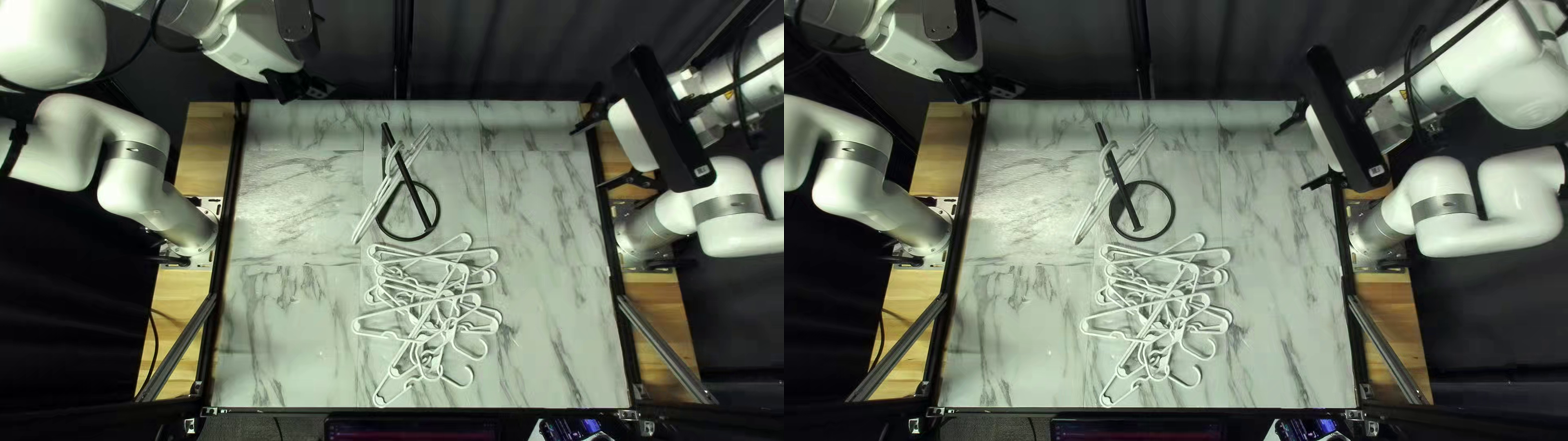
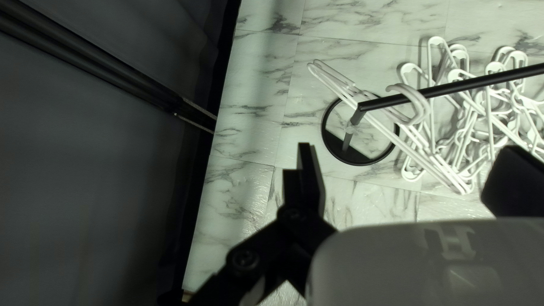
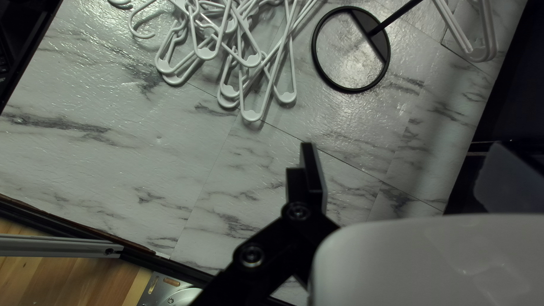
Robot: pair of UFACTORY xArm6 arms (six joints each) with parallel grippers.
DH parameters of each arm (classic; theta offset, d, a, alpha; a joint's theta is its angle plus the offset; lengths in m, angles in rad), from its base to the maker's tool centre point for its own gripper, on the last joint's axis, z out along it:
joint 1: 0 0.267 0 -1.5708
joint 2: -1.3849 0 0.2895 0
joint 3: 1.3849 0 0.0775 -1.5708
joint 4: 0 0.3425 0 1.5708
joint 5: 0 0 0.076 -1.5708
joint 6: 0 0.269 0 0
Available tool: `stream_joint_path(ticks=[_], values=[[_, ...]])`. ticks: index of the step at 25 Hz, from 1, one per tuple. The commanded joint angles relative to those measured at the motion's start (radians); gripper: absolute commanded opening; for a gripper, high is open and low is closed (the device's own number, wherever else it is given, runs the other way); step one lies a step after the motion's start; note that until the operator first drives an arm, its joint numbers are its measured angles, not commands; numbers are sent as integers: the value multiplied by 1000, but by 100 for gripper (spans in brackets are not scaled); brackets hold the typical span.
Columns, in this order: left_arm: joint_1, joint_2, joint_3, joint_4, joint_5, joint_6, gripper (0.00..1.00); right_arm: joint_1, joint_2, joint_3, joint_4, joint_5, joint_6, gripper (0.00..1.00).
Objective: Remove hangers from rack and place onto table
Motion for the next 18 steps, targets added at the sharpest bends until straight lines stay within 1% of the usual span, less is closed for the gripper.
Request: stream_joint_path(ticks=[1,2,5,8,9,18], values=[[0,0,0,0,0,0,100,157,131,-125,-198,26,285,100],[0,0,0,0,0,0,100,182,169,-163,-238,51,347,100],[0,0,0,0,0,0,100,173,219,-229,-264,96,401,100],[0,0,0,0,0,0,100,126,241,-277,-228,114,395,100],[0,0,0,0,0,0,100,100,251,-289,-191,114,375,100],[0,0,0,0,0,0,100,97,253,-291,-184,116,371,100]])
